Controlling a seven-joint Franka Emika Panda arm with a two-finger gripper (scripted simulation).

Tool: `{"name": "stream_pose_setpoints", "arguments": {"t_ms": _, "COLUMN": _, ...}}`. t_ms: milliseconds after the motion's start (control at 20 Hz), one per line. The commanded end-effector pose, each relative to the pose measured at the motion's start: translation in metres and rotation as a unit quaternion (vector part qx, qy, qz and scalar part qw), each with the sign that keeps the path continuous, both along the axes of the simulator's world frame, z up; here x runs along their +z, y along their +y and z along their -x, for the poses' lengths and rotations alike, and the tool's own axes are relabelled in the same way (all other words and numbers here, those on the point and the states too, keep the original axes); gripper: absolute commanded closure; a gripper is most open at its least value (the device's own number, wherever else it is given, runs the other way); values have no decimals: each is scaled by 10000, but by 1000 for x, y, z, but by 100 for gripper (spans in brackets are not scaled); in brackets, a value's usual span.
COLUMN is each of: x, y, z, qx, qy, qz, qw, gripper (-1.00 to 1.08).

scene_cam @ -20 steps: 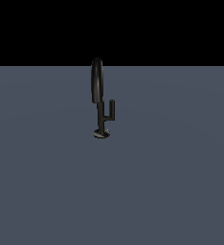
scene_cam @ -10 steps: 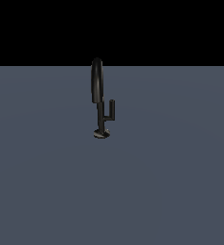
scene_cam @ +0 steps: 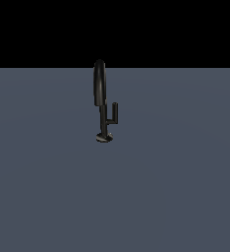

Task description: Turn on the faucet by rotating a designated handle.

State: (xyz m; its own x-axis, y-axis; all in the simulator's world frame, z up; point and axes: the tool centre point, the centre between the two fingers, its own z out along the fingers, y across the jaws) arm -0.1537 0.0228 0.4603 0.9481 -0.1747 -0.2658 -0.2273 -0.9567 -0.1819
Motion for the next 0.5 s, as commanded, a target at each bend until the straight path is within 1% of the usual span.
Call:
{"name": "stream_pose_setpoints", "arguments": {"t_ms": 0, "x": -5, "y": 1, "z": -15, "qx": -178, "qy": 181, "qz": -159, "qw": 9996, "gripper": 108}}
{"name": "stream_pose_setpoints", "arguments": {"t_ms": 250, "x": -18, "y": 0, "z": -44, "qx": -533, "qy": 546, "qz": -481, "qw": 9959, "gripper": 108}}
{"name": "stream_pose_setpoints", "arguments": {"t_ms": 450, "x": -29, "y": 0, "z": -67, "qx": -820, "qy": 843, "qz": -745, "qw": 9903, "gripper": 108}}
